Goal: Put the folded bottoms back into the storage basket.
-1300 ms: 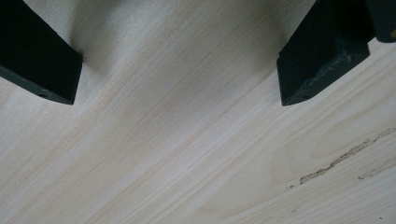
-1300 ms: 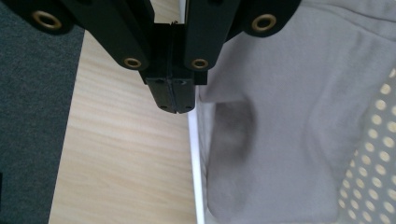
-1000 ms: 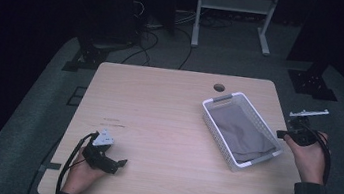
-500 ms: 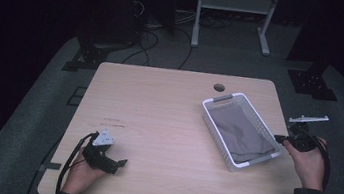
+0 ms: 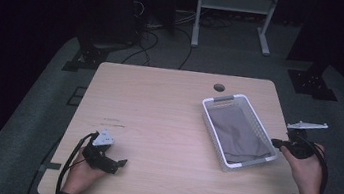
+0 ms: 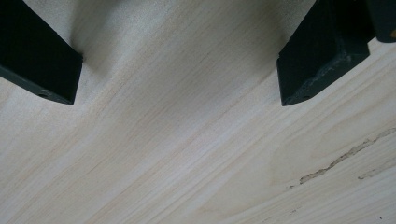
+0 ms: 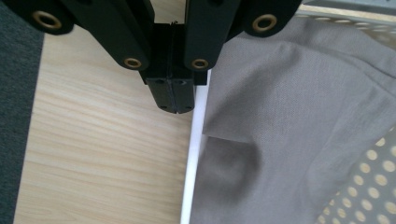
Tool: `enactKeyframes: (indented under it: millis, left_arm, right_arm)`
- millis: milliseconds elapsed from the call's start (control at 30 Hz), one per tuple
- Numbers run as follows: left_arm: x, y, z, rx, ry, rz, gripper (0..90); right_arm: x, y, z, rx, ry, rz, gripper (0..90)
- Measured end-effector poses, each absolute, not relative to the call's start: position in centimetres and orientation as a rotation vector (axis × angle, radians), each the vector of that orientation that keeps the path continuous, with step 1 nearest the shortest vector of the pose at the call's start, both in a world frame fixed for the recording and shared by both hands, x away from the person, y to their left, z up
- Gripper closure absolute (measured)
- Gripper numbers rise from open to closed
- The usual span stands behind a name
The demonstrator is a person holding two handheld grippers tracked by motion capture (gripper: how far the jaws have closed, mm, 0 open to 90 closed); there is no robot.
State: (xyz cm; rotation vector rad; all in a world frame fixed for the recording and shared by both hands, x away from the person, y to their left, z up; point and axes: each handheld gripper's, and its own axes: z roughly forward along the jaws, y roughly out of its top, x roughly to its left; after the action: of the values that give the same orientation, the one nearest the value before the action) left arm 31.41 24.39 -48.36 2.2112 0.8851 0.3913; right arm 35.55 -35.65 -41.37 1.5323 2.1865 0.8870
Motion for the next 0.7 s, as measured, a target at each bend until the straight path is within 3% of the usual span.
enactKeyframes:
  millis: [700]
  left_arm:
    - [31.4,24.4,-48.4,2.211,0.885,0.391,0.0]
  right_arm:
    - [34.1,-32.8,-41.4,1.425,2.261,0.888,89.4]
